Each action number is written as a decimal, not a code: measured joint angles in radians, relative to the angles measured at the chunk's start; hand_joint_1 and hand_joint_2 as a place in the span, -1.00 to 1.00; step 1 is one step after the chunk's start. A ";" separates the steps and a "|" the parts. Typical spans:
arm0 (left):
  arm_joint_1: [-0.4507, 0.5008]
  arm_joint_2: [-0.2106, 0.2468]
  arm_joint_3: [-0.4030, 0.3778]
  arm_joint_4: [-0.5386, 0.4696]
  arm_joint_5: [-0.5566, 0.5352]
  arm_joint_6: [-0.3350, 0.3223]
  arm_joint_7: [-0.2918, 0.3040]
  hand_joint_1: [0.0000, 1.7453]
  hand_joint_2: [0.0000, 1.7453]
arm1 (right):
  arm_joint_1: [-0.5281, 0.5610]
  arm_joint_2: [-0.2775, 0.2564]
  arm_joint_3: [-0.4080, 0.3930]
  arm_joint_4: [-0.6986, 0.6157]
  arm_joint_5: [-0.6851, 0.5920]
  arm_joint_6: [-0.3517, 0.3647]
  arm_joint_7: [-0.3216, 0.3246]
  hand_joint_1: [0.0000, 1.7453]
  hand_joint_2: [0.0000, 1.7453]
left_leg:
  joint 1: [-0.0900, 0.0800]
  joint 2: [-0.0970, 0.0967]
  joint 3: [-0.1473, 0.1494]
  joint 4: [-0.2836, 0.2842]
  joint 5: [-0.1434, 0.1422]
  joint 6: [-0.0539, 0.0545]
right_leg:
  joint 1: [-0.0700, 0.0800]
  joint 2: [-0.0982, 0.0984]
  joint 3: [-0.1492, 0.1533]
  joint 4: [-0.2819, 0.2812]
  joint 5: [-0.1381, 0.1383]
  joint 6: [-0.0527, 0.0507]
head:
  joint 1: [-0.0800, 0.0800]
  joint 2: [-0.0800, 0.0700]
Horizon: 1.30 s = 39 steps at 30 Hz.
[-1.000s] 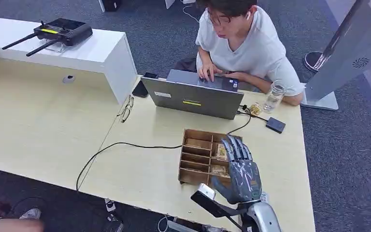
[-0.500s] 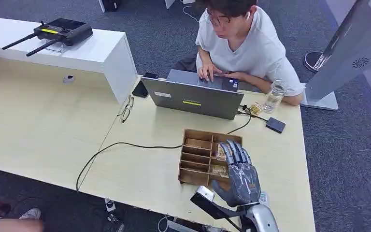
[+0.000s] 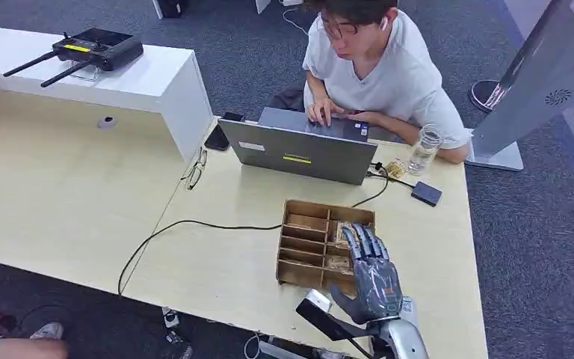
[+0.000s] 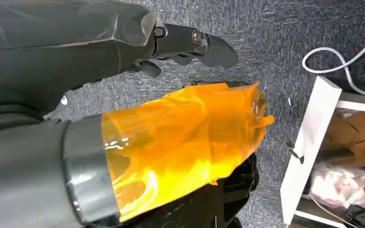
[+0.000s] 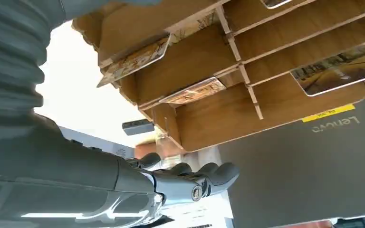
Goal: Pass the card to the sensor for recognition and then transmit it.
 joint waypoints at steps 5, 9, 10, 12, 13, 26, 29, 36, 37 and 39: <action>0.001 0.000 0.000 0.000 0.003 0.001 0.004 -1.00 -1.00 | 0.003 0.000 -0.004 0.004 0.010 -0.004 0.010 -1.00 1.00 | 0.000 0.000 0.000 0.000 0.000 0.000 | 0.000 0.000 0.000 0.000 0.000 0.000 | 0.000 0.000; 0.000 -0.001 0.000 0.000 0.004 0.001 -0.005 -1.00 -1.00 | -0.065 -0.033 -0.008 0.048 -0.092 0.008 -0.105 -1.00 1.00 | -0.001 0.002 0.000 0.000 0.000 0.000 | -0.001 0.002 -0.001 0.000 0.002 -0.001 | -0.001 0.000; -0.002 -0.001 0.000 0.000 0.004 0.001 -0.006 -1.00 -1.00 | -0.100 -0.046 -0.013 0.074 -0.120 0.011 -0.143 -1.00 1.00 | 0.000 0.002 0.001 0.000 0.001 0.001 | 0.000 0.002 0.000 0.000 0.002 -0.001 | 0.000 0.000; -0.001 -0.002 0.000 0.000 0.004 0.002 -0.006 -1.00 -1.00 | -0.141 -0.065 -0.026 0.106 -0.136 0.011 -0.158 -1.00 1.00 | 0.000 0.001 0.001 0.001 0.001 0.001 | 0.000 0.000 0.000 0.000 0.002 -0.001 | 0.001 0.000; 0.001 -0.002 0.000 0.000 0.004 0.002 -0.006 -1.00 -1.00 | -0.152 -0.071 -0.027 0.115 -0.137 0.010 -0.161 -1.00 1.00 | -0.001 0.001 0.001 0.001 0.001 0.001 | -0.001 0.001 0.000 0.000 0.002 -0.001 | 0.000 0.000; 0.001 -0.002 0.000 0.000 0.007 0.003 -0.006 -1.00 -1.00 | -0.169 -0.100 -0.027 0.155 -0.130 -0.003 -0.148 -1.00 1.00 | 0.000 0.001 0.000 0.000 0.001 0.001 | 0.000 0.001 0.000 0.000 0.002 -0.001 | 0.000 0.000; 0.001 -0.002 0.000 0.000 0.005 0.003 -0.006 -1.00 -1.00 | -0.170 -0.102 -0.027 0.156 -0.130 -0.003 -0.148 -1.00 1.00 | 0.000 0.001 0.001 0.001 0.001 0.001 | 0.000 0.001 0.000 0.000 0.002 -0.001 | 0.000 0.000; 0.001 -0.002 0.000 0.000 0.003 0.003 -0.006 -1.00 -1.00 | -0.171 -0.103 -0.027 0.156 -0.134 -0.003 -0.148 -1.00 1.00 | 0.000 0.001 0.001 0.001 0.001 0.001 | 0.000 0.001 0.000 0.000 0.002 -0.001 | 0.000 0.000; 0.001 -0.002 0.000 0.000 0.002 0.003 -0.006 -1.00 -1.00 | -0.171 -0.103 -0.027 0.156 -0.136 -0.003 -0.148 -1.00 1.00 | 0.000 0.001 0.001 0.001 0.001 0.001 | 0.000 0.001 0.000 0.000 0.002 -0.001 | 0.000 0.000; 0.001 -0.002 0.000 0.000 0.002 0.003 -0.006 -1.00 -1.00 | -0.170 -0.103 -0.027 0.156 -0.137 -0.003 -0.148 -1.00 1.00 | 0.000 0.001 0.001 0.001 0.001 0.001 | 0.000 0.001 0.000 0.000 0.002 -0.001 | 0.000 0.000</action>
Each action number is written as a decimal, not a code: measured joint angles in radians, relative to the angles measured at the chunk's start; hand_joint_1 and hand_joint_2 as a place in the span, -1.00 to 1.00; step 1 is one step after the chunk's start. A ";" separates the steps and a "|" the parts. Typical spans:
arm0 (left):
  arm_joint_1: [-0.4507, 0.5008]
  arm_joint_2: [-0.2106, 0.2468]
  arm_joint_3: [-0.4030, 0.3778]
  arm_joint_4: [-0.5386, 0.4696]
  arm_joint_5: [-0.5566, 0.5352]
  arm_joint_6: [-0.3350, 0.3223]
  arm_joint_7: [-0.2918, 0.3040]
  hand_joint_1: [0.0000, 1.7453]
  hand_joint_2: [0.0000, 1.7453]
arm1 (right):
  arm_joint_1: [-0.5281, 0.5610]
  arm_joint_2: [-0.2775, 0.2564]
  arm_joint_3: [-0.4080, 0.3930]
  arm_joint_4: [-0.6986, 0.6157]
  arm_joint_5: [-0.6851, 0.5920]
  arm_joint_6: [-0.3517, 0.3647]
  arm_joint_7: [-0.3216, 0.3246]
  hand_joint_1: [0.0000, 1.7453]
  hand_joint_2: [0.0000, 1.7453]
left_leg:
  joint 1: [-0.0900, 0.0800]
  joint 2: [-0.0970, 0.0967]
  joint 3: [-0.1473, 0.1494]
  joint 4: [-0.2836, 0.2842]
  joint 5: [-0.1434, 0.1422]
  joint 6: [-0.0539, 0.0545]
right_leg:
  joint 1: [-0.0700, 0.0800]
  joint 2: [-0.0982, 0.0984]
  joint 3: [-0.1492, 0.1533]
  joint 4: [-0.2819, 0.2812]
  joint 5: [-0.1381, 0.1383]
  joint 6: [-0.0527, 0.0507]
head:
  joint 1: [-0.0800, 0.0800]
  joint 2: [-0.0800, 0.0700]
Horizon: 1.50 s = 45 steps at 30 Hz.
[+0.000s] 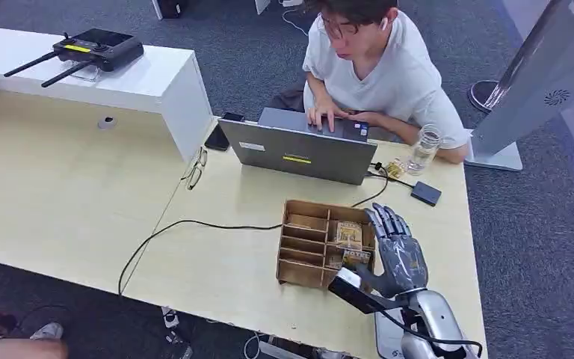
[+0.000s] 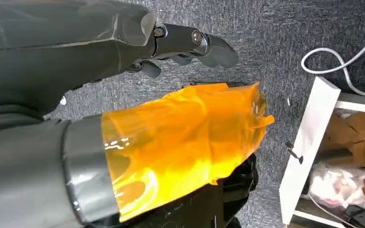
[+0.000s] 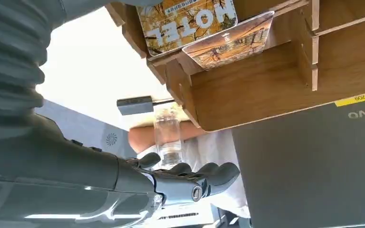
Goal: Pass the card to the sensor for recognition and then transmit it.
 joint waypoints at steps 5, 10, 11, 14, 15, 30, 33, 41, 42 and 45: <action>0.000 0.000 0.000 0.000 -0.003 0.000 0.000 -1.00 -1.00 | 0.001 -0.002 -0.001 -0.006 -0.003 0.000 0.000 -1.00 1.00 | 0.000 0.000 0.000 0.000 0.000 0.000 | 0.000 0.000 0.000 0.000 0.000 0.000 | 0.000 0.000; 0.000 0.000 0.000 0.000 -0.003 0.001 0.000 -1.00 -1.00 | 0.002 -0.003 -0.001 -0.014 -0.005 0.001 0.000 -1.00 1.00 | 0.000 0.000 0.000 0.000 0.000 0.000 | 0.000 0.000 0.000 0.000 0.000 0.000 | 0.000 0.000; 0.000 0.000 0.000 0.000 -0.003 0.001 0.000 -1.00 -1.00 | 0.002 -0.003 -0.001 -0.014 -0.006 0.000 -0.001 -1.00 1.00 | 0.000 0.000 0.000 0.000 0.000 0.000 | 0.000 0.000 0.000 0.000 0.000 0.000 | 0.000 0.000; 0.000 0.000 0.000 0.000 -0.006 0.001 -0.001 -1.00 -1.00 | 0.004 -0.004 -0.001 -0.022 -0.020 -0.006 -0.013 -1.00 1.00 | 0.000 0.000 0.000 0.000 0.000 0.000 | 0.000 0.000 0.000 0.000 0.000 0.000 | 0.000 0.000; 0.000 0.000 0.000 0.000 -0.006 0.003 -0.001 -1.00 -1.00 | 0.016 -0.002 -0.007 -0.031 -0.044 -0.011 -0.024 -1.00 1.00 | 0.000 -0.001 0.000 0.000 0.000 0.000 | 0.000 -0.001 0.000 0.000 0.000 0.000 | 0.000 0.000; 0.013 0.001 0.036 0.000 0.066 0.030 -0.052 -1.00 -1.00 | 0.259 0.112 -0.068 -0.457 -0.343 -0.025 -0.148 -1.00 1.00 | 0.000 -0.001 0.000 -0.001 -0.001 -0.001 | 0.000 -0.001 0.000 0.000 -0.003 0.000 | 0.000 0.000; 0.013 0.001 0.042 0.000 0.072 0.030 -0.052 -1.00 -1.00 | 0.271 0.112 -0.068 -0.464 -0.348 -0.023 -0.155 -1.00 1.00 | 0.000 -0.001 0.000 -0.001 -0.001 -0.001 | 0.000 -0.001 0.000 0.000 -0.003 0.000 | 0.000 0.000; 0.013 0.001 0.058 0.000 0.069 0.029 -0.052 -1.00 -1.00 | 0.277 0.118 -0.071 -0.473 -0.379 -0.019 -0.175 -1.00 1.00 | 0.001 -0.001 0.000 -0.001 -0.001 -0.001 | 0.000 -0.001 0.000 0.000 -0.003 0.000 | 0.000 0.000; 0.013 0.001 0.060 0.000 0.068 0.029 -0.052 -1.00 -1.00 | 0.277 0.118 -0.071 -0.474 -0.377 -0.017 -0.178 -1.00 1.00 | 0.001 -0.001 0.000 -0.001 -0.001 -0.001 | 0.000 -0.001 0.000 0.000 -0.003 0.000 | 0.000 0.000; 0.013 0.001 0.061 0.000 0.065 0.029 -0.052 -1.00 -1.00 | 0.279 0.118 -0.071 -0.473 -0.362 -0.018 -0.180 -1.00 1.00 | 0.000 -0.001 0.000 -0.001 -0.001 -0.001 | 0.000 -0.001 0.000 0.000 -0.003 0.000 | 0.000 0.000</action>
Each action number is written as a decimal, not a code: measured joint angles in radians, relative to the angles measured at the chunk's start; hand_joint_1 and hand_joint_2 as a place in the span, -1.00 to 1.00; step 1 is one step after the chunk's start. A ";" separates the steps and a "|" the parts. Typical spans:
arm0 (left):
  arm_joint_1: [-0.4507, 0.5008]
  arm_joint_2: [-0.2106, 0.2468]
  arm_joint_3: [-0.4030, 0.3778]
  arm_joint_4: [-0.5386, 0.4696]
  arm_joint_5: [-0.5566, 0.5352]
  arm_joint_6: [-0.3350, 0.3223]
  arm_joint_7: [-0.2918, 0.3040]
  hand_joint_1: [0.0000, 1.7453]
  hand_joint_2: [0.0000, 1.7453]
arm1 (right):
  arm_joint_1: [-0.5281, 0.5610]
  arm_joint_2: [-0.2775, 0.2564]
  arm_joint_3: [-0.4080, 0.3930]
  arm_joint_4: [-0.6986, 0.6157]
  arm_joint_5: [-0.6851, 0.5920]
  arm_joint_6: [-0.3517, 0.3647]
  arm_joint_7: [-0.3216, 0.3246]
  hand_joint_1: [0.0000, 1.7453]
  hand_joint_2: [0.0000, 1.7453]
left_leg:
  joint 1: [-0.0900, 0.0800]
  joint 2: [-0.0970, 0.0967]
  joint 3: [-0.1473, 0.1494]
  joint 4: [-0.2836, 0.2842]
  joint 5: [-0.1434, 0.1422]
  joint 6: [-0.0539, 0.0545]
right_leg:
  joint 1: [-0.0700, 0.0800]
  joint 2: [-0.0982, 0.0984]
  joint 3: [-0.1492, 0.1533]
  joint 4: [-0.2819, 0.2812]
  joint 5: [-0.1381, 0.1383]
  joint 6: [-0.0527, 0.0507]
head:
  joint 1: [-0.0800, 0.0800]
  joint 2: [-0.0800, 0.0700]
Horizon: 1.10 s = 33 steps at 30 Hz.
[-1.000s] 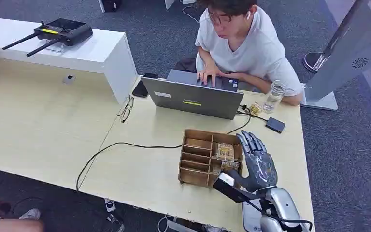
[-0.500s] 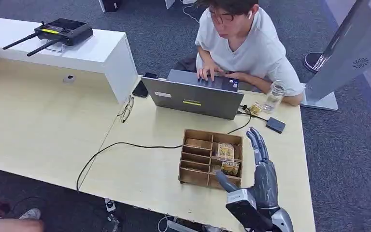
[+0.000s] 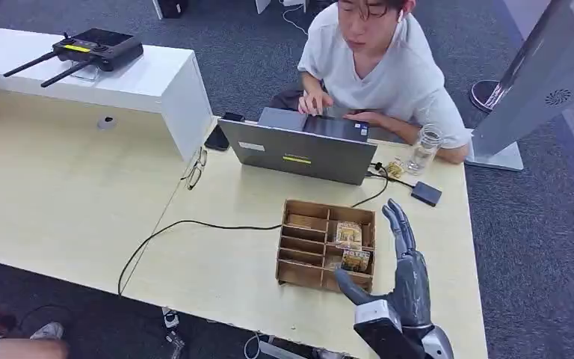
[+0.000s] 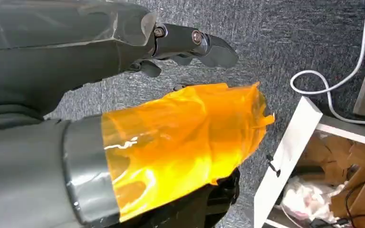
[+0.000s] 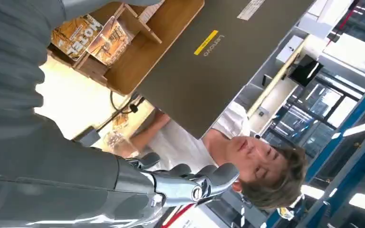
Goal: Pass the card to the sensor for recognition and then transmit it.
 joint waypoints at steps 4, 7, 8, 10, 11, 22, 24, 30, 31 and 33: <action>0.000 0.000 0.000 0.000 -0.011 0.001 0.000 -1.00 -1.00 | 0.006 0.000 0.003 0.000 0.050 -0.010 0.000 -1.00 1.00 | 0.000 0.000 0.000 0.000 0.000 0.000 | 0.000 0.000 0.000 0.000 0.000 0.000 | 0.000 0.000; 0.000 0.000 0.000 0.000 -0.024 0.004 0.001 -1.00 -1.00 | 0.009 -0.006 0.027 0.004 0.120 -0.017 0.000 -1.00 1.00 | 0.000 0.000 0.000 0.000 0.000 0.000 | 0.000 0.000 0.000 0.000 0.000 0.000 | 0.000 0.000; -0.001 0.000 0.000 0.000 -0.032 0.005 0.003 -1.00 -1.00 | 0.010 -0.012 0.041 0.006 0.141 -0.017 0.000 -1.00 1.00 | 0.000 0.000 0.000 0.000 0.000 0.000 | 0.000 0.000 0.000 0.000 0.000 0.000 | 0.000 0.000; -0.001 0.001 -0.001 0.000 -0.047 0.008 0.005 -1.00 -1.00 | 0.010 -0.025 0.073 0.019 0.169 -0.022 -0.002 -1.00 1.00 | 0.000 0.000 0.000 0.000 0.000 0.000 | 0.000 0.000 0.000 0.000 0.000 0.000 | 0.000 0.000; -0.001 0.001 -0.002 0.000 -0.054 0.008 0.007 -1.00 -1.00 | 0.009 -0.029 0.090 0.035 0.182 -0.035 -0.007 -1.00 1.00 | 0.000 0.000 0.000 0.000 0.000 0.000 | 0.000 0.000 0.000 0.000 0.000 0.000 | 0.000 0.000; -0.013 0.001 -0.042 0.001 -0.117 0.004 0.031 -1.00 -1.00 | -0.046 -0.051 0.244 0.215 0.243 -0.076 0.034 -1.00 1.00 | 0.000 0.000 0.000 0.000 0.000 0.000 | 0.000 0.000 0.000 0.000 0.000 0.000 | 0.000 0.000; -0.017 0.001 -0.049 0.001 -0.120 0.003 0.035 -1.00 -1.00 | -0.060 -0.052 0.259 0.234 0.246 -0.075 0.044 -1.00 1.00 | 0.000 0.000 0.000 0.000 0.000 0.000 | 0.000 0.000 0.000 0.000 0.000 0.000 | 0.000 0.000; -0.027 0.001 -0.059 0.006 -0.126 0.000 0.046 -1.00 -1.00 | -0.109 -0.051 0.296 0.286 0.283 -0.076 0.110 -1.00 1.00 | 0.000 0.000 0.000 0.000 0.000 0.000 | 0.000 0.000 0.000 0.000 0.000 0.000 | 0.000 0.000; -0.029 0.000 -0.060 0.006 -0.127 0.000 0.048 -1.00 -1.00 | -0.115 -0.050 0.299 0.292 0.292 -0.076 0.122 -1.00 1.00 | 0.000 0.000 0.000 0.000 0.000 0.000 | 0.000 0.000 0.000 0.000 0.000 0.000 | 0.000 0.000; -0.033 0.001 -0.060 0.008 -0.127 -0.003 0.055 -1.00 -1.00 | -0.128 -0.047 0.304 0.303 0.310 -0.076 0.143 -1.00 1.00 | 0.000 0.000 0.000 0.000 0.000 0.000 | 0.000 0.000 0.000 0.000 0.000 0.000 | 0.000 0.000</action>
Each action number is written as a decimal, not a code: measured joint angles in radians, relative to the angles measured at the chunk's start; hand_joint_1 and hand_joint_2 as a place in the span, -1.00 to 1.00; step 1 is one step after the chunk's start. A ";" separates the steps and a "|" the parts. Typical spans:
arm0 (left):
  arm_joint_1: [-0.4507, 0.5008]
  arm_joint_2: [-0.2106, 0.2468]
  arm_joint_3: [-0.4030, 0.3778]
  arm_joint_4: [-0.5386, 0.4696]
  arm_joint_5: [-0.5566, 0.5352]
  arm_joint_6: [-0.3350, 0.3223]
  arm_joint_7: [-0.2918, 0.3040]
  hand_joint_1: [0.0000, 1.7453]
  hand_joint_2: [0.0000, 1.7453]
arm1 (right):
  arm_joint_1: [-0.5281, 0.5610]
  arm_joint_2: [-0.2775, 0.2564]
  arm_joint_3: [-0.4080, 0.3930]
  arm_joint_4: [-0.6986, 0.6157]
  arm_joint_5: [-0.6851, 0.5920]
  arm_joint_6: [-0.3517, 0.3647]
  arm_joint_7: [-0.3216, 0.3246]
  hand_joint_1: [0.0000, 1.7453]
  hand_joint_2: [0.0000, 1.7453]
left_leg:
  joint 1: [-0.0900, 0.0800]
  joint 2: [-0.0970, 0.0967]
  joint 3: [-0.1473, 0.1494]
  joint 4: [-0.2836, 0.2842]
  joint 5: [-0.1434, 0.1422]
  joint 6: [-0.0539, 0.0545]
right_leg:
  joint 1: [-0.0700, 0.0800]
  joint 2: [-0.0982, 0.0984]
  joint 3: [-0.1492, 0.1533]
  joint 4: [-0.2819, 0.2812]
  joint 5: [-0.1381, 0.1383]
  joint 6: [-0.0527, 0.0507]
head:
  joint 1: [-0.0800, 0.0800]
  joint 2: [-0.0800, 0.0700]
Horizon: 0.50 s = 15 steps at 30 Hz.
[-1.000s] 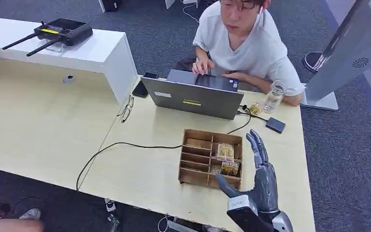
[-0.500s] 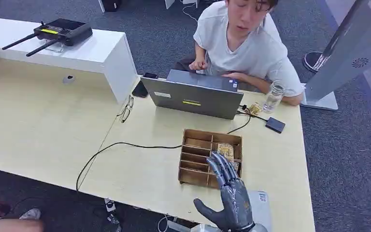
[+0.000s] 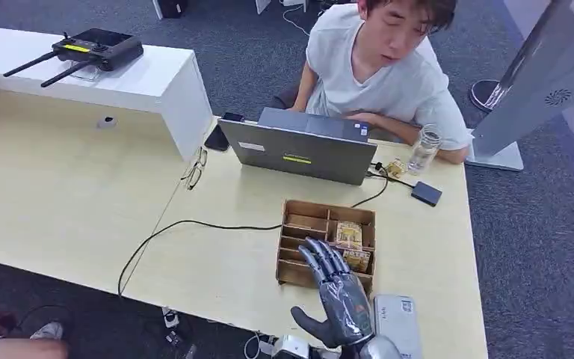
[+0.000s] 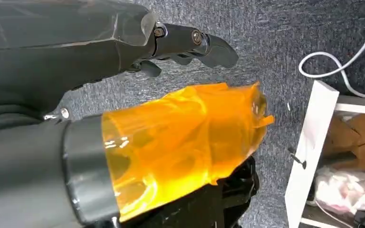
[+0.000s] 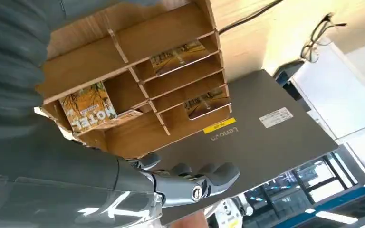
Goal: Pass the card to the sensor for recognition and then transmit it.
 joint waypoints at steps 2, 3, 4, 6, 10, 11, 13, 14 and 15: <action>-0.002 0.000 -0.002 0.000 0.000 -0.005 0.002 -1.00 -1.00 | -0.012 0.004 0.000 0.011 0.018 0.000 0.019 -1.00 1.00 | 0.000 0.000 0.000 0.000 0.000 0.000 | 0.000 0.000 0.000 0.000 0.000 0.000 | 0.000 0.000; -0.003 0.000 -0.004 0.001 -0.001 -0.007 0.003 -1.00 -1.00 | -0.016 0.006 0.001 0.017 0.023 0.001 0.025 -1.00 1.00 | 0.000 0.000 0.000 0.000 0.000 0.000 | 0.000 0.000 0.000 0.000 0.000 0.000 | 0.000 0.000; -0.004 0.000 -0.009 0.001 -0.001 -0.009 0.008 -1.00 -1.00 | -0.020 0.008 0.001 0.023 0.030 0.002 0.029 -1.00 1.00 | 0.000 0.000 0.000 0.000 0.000 0.000 | 0.000 0.000 0.000 0.000 0.000 0.000 | 0.000 0.000; -0.005 0.000 -0.015 0.001 -0.003 -0.012 0.008 -1.00 -1.00 | -0.026 0.011 0.001 0.032 0.040 0.002 0.038 -1.00 1.00 | 0.000 0.000 0.000 0.000 0.000 0.000 | 0.000 0.000 0.000 0.000 0.000 0.000 | 0.000 0.000; -0.005 0.000 -0.018 0.001 -0.004 -0.017 0.011 -1.00 -1.00 | -0.033 0.016 0.001 0.050 0.068 0.004 0.054 -1.00 1.00 | 0.000 0.000 0.000 0.000 0.000 0.000 | 0.000 0.000 0.000 0.000 0.000 0.000 | 0.000 0.000; -0.005 0.000 -0.018 0.001 -0.003 -0.017 0.011 -1.00 -1.00 | -0.034 0.016 0.001 0.055 0.074 0.004 0.059 -1.00 1.00 | 0.000 0.000 0.000 0.000 0.000 0.000 | 0.000 0.000 0.000 0.000 0.000 0.000 | 0.000 0.000; -0.005 0.000 -0.019 0.001 -0.003 -0.017 0.012 -1.00 -1.00 | -0.035 0.017 0.001 0.063 0.079 0.004 0.061 -1.00 1.00 | 0.000 0.000 0.000 0.000 0.000 0.000 | 0.000 0.000 0.000 0.000 0.000 0.000 | 0.000 0.000; -0.005 0.000 -0.021 0.001 -0.003 -0.017 0.013 -1.00 -1.00 | -0.036 0.018 0.001 0.066 0.081 0.004 0.062 -1.00 1.00 | 0.000 0.000 0.000 0.000 0.000 0.000 | 0.000 0.000 0.000 0.000 0.000 0.000 | 0.000 0.000; -0.006 0.000 -0.022 0.001 -0.003 -0.017 0.013 -1.00 -1.00 | -0.036 0.019 0.001 0.069 0.082 0.004 0.064 -1.00 1.00 | 0.000 0.000 0.000 0.000 0.000 0.000 | 0.000 0.000 0.000 0.000 0.000 0.000 | 0.000 0.000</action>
